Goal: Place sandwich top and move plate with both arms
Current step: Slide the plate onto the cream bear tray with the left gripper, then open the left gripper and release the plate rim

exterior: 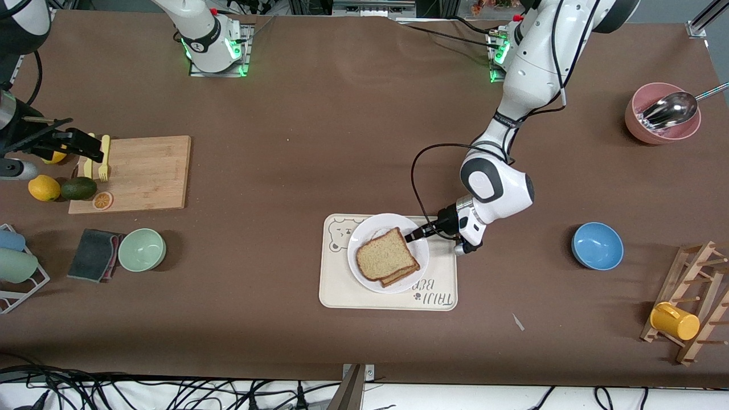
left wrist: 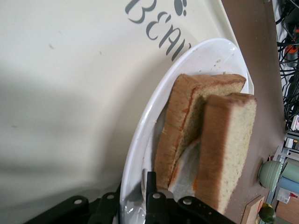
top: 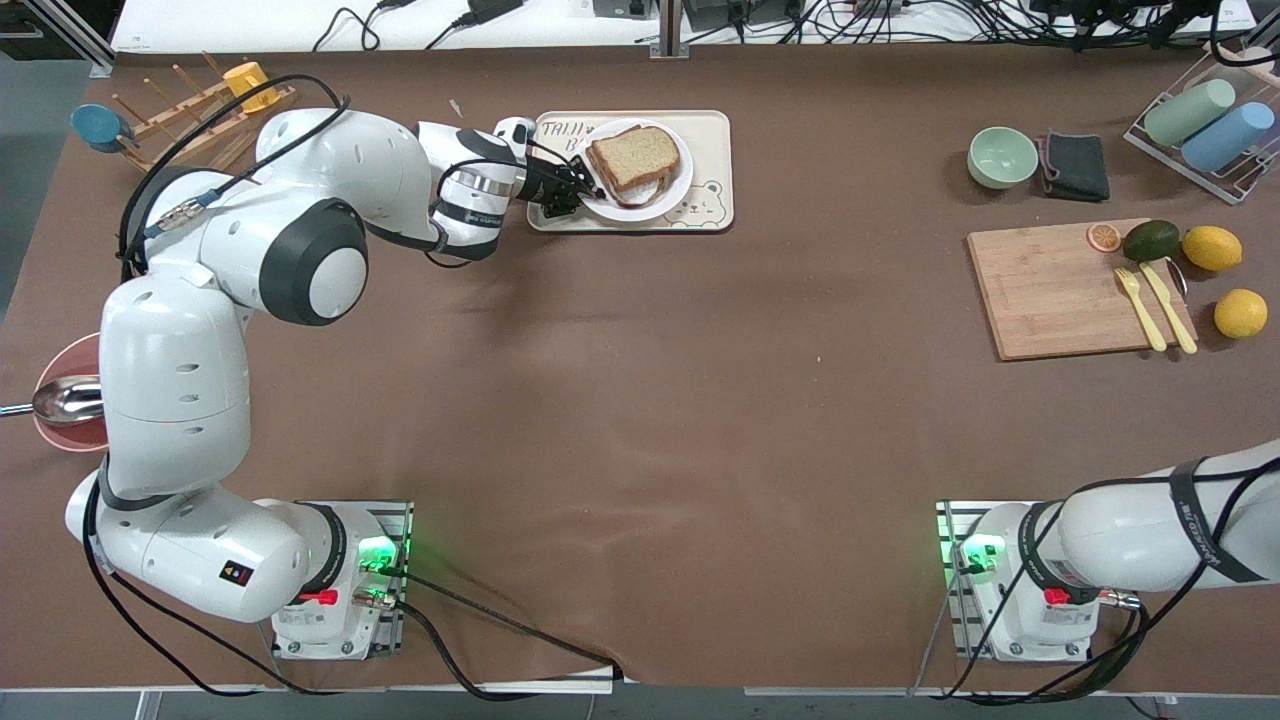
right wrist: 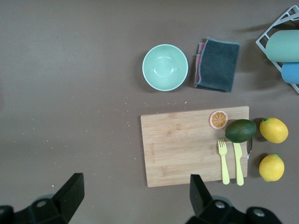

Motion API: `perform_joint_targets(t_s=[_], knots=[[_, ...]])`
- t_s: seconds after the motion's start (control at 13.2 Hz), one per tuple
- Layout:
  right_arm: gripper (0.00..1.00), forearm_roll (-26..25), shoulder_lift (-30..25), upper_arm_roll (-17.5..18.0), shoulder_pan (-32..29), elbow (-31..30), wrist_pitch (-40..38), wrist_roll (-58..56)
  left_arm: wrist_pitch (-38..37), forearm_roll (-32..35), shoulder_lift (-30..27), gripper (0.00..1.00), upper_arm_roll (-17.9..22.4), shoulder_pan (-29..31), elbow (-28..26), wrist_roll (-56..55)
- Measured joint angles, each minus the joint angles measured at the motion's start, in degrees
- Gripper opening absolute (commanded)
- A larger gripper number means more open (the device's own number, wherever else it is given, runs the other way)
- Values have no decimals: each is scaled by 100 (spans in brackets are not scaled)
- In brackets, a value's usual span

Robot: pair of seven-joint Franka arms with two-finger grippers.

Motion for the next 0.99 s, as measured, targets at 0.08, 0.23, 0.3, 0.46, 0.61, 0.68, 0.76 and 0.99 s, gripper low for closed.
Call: perform_joint_targets(t_s=[0.08, 0.23, 0.3, 0.46, 0.61, 0.68, 0.76, 0.99], knots=[[100, 26, -1, 0, -57, 0, -1, -43, 0, 126, -22, 39, 5, 0, 0, -48], [100, 93, -1, 2, -93, -1, -3, -63, -1, 511, -116, 46, 61, -7, -28, -242], [100, 130, -1, 16, -93, -3, -3, -64, -17, 757, -179, 50, 109, -6, -74, -312], [100, 150, -1, 95, -92, -7, -5, -64, -70, 1146, -368, 52, 199, -1, -286, -374], [100, 150, -1, 133, -107, -7, -10, -64, -184, 1533, -632, 53, 255, 11, -579, -380], [100, 150, -2, 154, -148, -7, -25, -64, -267, 1794, -796, 55, 276, 35, -727, -415], [100, 150, -4, 177, -181, -7, -47, -64, -350, 2072, -990, 88, 289, 89, -875, -464], [100, 152, -17, 230, -193, -7, -53, -64, -773, 2999, -1734, 100, 295, 399, -1281, -555]])
